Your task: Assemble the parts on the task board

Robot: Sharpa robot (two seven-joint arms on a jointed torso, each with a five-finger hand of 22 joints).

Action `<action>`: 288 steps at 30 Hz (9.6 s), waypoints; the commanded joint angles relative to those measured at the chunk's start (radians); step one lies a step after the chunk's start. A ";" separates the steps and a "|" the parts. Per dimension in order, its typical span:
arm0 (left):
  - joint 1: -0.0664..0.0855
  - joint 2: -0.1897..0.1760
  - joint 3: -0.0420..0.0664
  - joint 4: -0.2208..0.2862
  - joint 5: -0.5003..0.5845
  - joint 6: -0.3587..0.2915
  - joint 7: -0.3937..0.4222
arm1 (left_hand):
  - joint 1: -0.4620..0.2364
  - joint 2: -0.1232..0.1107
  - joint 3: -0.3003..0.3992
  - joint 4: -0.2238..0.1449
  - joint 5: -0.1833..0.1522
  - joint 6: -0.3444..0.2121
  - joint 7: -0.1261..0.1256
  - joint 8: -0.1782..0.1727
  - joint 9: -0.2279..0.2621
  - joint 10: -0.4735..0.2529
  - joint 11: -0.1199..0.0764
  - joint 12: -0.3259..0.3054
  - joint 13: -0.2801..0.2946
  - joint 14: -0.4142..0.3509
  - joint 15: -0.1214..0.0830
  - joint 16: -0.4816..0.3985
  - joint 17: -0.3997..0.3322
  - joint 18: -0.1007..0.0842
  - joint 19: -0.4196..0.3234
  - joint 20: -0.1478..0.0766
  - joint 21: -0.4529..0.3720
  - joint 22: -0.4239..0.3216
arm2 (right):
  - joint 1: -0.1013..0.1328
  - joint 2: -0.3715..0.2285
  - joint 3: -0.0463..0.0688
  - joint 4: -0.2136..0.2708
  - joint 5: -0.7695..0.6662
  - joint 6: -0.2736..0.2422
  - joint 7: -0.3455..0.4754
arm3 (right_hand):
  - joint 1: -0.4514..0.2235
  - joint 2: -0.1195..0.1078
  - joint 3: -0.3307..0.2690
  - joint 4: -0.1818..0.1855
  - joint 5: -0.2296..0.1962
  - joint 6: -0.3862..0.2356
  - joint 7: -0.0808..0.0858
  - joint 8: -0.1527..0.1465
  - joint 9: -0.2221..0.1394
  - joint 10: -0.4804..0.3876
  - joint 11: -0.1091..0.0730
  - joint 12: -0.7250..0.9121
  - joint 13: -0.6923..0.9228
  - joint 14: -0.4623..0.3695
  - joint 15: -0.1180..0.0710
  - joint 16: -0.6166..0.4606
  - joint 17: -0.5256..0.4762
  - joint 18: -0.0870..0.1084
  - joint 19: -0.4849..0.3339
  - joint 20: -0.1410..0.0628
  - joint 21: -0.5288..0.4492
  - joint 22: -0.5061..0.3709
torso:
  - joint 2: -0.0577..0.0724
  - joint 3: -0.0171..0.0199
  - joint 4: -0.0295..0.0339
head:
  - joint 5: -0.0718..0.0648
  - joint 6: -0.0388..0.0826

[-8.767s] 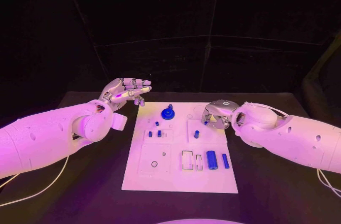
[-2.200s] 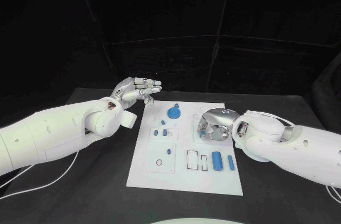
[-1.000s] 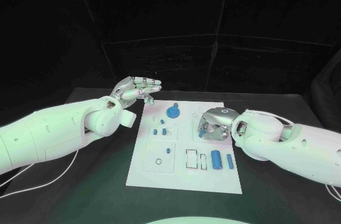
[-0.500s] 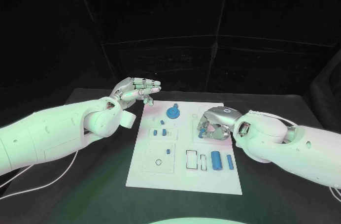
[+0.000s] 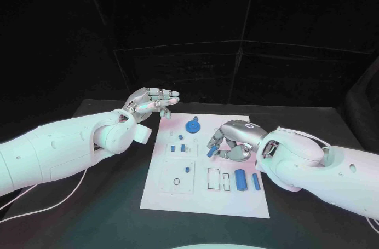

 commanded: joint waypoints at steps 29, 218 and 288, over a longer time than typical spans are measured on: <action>0.001 0.024 0.001 -0.012 0.004 0.013 0.004 | 0.005 0.003 -0.002 -0.006 0.005 0.004 0.003 0.001 0.000 -0.006 0.001 0.008 -0.001 -0.007 0.003 -0.005 -0.003 0.015 -0.005 0.001 -0.007 -0.002 | -0.081 0.286 -0.004 -0.160 -0.039 0.101 0.097 | -0.005 -0.005 0.014 -0.001 0.011 0.000 0.006 -0.005 -0.002 -0.002 0.008 -0.013 -0.002 0.013 -0.001 0.007 0.004 -0.015 0.000 0.001 0.003 -0.004 | 0.004 0.0001 0.0016 | 0.031 -0.020; -0.005 -0.005 -0.010 0.003 0.004 0.028 -0.014 | 0.005 0.006 -0.005 -0.008 0.005 0.003 0.004 0.002 0.000 -0.017 0.002 0.015 -0.002 -0.010 0.004 -0.004 -0.011 0.014 -0.005 0.002 -0.009 -0.004 | -0.137 -0.106 -0.009 0.034 0.138 0.100 -0.424 | -0.140 0.084 -0.598 0.232 0.329 -0.113 -0.053 0.291 0.148 0.112 -0.056 0.986 1.003 0.056 -0.047 0.269 0.351 -0.074 0.167 -0.038 0.197 0.340 | -0.016 -0.0001 -0.0259 | -0.061 -0.018; -0.007 0.002 -0.010 0.002 0.004 0.034 -0.019 | 0.006 0.006 -0.007 -0.009 0.006 0.002 0.004 0.002 0.000 -0.021 0.003 0.017 -0.002 -0.011 0.004 -0.004 -0.014 0.014 -0.005 0.003 -0.010 -0.004 | -0.138 0.000 -0.007 0.043 0.278 -0.054 -0.427 | -0.388 0.011 -0.643 0.261 -0.002 -0.092 -0.069 0.303 0.234 0.098 -0.068 0.860 0.962 0.051 -0.058 0.247 0.331 -0.071 0.154 -0.051 0.185 0.327 | -0.010 -0.0032 -0.0214 | -0.058 -0.009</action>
